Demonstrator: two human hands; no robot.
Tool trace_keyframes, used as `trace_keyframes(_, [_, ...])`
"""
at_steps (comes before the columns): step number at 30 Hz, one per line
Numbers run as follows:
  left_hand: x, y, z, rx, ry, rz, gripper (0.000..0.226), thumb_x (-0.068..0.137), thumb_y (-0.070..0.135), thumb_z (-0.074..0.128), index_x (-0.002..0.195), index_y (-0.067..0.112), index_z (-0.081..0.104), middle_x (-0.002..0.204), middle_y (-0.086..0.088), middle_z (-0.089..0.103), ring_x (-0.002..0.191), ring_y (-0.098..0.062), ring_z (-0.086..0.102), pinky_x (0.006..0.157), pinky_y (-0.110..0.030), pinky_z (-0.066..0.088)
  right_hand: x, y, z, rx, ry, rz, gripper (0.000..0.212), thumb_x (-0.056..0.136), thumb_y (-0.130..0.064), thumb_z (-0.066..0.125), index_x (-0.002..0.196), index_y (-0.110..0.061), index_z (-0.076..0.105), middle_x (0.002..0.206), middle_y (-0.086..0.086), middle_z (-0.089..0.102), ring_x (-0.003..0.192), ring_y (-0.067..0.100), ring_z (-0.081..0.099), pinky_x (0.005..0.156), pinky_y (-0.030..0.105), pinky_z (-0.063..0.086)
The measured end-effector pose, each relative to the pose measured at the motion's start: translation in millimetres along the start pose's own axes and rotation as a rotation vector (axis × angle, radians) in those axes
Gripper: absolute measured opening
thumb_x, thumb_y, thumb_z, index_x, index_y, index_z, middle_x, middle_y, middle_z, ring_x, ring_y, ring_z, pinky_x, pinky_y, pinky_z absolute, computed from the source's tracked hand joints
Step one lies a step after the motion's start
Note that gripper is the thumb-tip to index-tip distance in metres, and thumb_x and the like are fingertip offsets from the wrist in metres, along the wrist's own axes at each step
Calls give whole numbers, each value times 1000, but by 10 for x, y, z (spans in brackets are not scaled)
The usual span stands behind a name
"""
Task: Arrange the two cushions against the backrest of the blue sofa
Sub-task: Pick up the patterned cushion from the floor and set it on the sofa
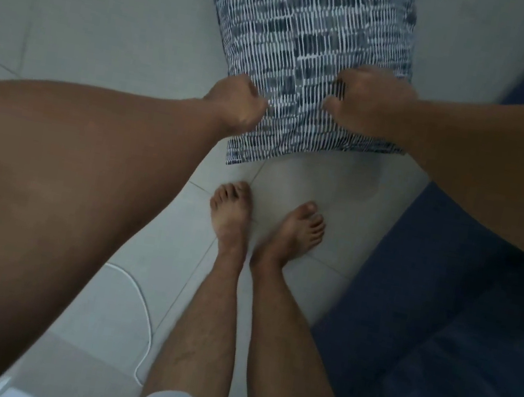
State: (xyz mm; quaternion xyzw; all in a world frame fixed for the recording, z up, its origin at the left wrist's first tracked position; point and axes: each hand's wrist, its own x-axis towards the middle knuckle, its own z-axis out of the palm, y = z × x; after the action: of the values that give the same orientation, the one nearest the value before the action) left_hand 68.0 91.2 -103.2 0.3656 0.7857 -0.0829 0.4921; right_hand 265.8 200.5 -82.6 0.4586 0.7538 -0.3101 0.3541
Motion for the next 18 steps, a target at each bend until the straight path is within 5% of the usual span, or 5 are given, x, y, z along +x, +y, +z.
trace_keyframes(6, [348, -4, 104, -172, 106, -183, 36, 105, 38, 53, 118, 7, 64, 113, -12, 65, 86, -25, 60, 76, -32, 43, 339, 196, 82, 101, 126, 60, 57, 108, -63, 41, 151, -30, 60, 175, 15, 29, 158, 46, 32, 123, 67, 30])
trace_keyframes(9, [379, 158, 40, -421, 117, -328, 63, 104, 47, 54, 150, 4, 53, 145, -13, 61, 117, -31, 61, 88, -34, 50, 507, 218, 141, 390, 243, 212, 51, 111, -61, 42, 141, -32, 70, 175, 19, 29, 158, 43, 33, 130, 60, 25])
trace_keyframes(13, [-24, -48, 682, -498, 89, -584, 52, 118, 31, 30, 159, 2, 39, 160, -19, 44, 149, -33, 39, 125, -46, 29, 666, 217, 278, 746, 219, 265, 46, 113, -53, 49, 131, -12, 62, 106, 5, 61, 99, 25, 57, 85, 32, 45])
trace_keyframes(15, [-306, -223, 1048, -840, 165, -714, 49, 119, 16, 11, 164, 4, 24, 168, -12, 31, 157, -24, 28, 126, -41, 22, 683, 228, 336, 846, 208, 337, 56, 107, -58, 58, 139, -13, 47, 124, 7, 63, 110, 30, 60, 84, 35, 41])
trace_keyframes(18, [-557, -336, 1307, -668, 130, -595, 51, 116, 9, 0, 164, 5, 16, 169, -6, 25, 158, -21, 24, 126, -42, 21, 578, 224, 376, 1009, 51, 418, 124, 89, -81, 67, 173, -8, 13, 174, 17, 34, 153, 42, 43, 104, 50, 47])
